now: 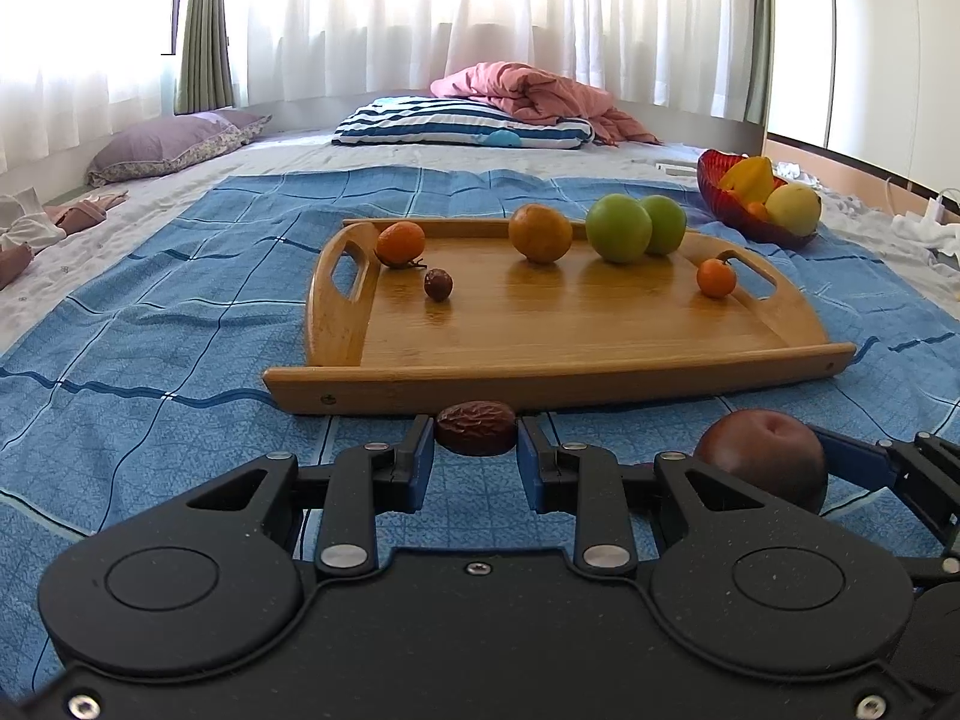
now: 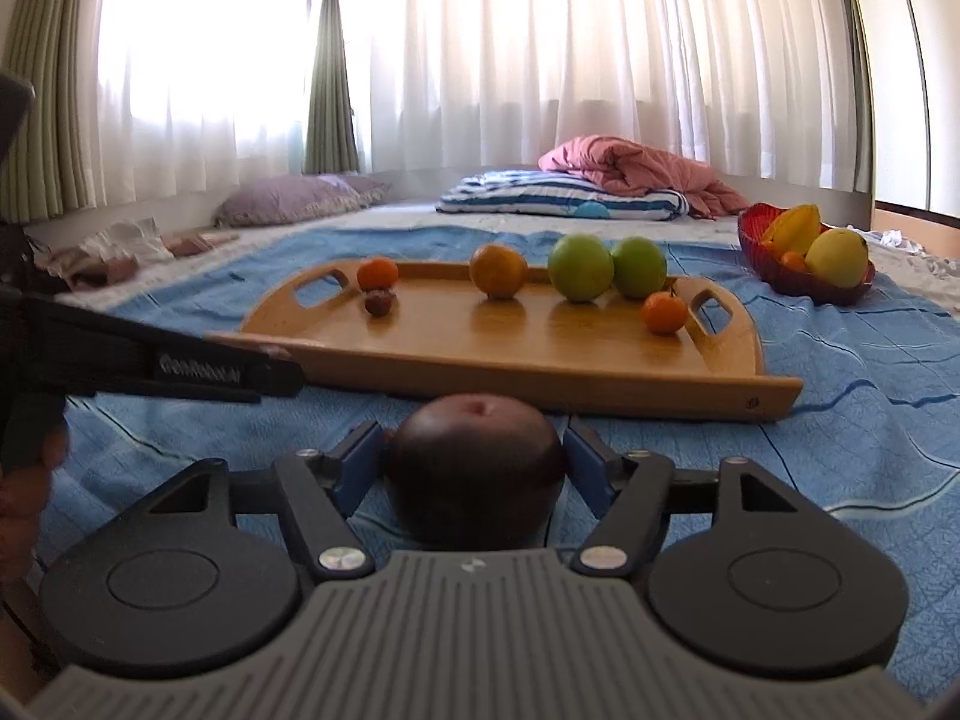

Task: Organize fruits
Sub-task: 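Carry the date in the left tool onto the tray while the right tool carries the dark fruit, then open the left tool to release the date while the right tool releases the dark fruit, then move both open tools off the tray down to the two dates on the cloth, then grasp a brown date with the left tool while the right tool grasps the other date, then carry the date in the left tool over the tray while the right tool carries its date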

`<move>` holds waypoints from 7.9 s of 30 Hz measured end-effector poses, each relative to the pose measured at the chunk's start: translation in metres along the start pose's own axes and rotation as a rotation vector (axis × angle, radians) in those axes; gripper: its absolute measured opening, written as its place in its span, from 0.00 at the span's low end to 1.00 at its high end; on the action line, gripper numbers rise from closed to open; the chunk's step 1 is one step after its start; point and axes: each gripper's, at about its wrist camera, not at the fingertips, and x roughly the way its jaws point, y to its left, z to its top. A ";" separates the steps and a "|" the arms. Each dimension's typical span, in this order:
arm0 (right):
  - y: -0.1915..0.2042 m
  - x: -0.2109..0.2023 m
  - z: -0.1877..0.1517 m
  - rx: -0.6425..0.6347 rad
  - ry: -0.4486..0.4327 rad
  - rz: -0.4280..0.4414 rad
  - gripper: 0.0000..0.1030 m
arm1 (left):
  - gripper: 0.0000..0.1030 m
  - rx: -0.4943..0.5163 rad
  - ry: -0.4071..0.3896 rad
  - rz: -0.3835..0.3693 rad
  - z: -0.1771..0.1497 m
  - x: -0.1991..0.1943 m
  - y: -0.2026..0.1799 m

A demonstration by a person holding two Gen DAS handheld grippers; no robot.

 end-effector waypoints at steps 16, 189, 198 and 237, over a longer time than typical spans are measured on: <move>-0.010 -0.002 0.009 0.075 0.004 0.018 0.64 | 0.27 0.004 -0.022 -0.006 0.013 0.006 -0.002; -0.064 0.019 -0.005 0.008 0.067 0.035 0.86 | 0.40 0.106 0.037 -0.117 -0.027 -0.007 -0.050; -0.059 0.014 -0.004 0.012 0.054 0.015 0.66 | 0.40 0.102 0.039 -0.093 -0.027 -0.003 -0.055; -0.036 0.028 0.006 0.024 0.102 -0.034 0.35 | 0.19 0.086 0.020 -0.027 -0.016 0.013 -0.045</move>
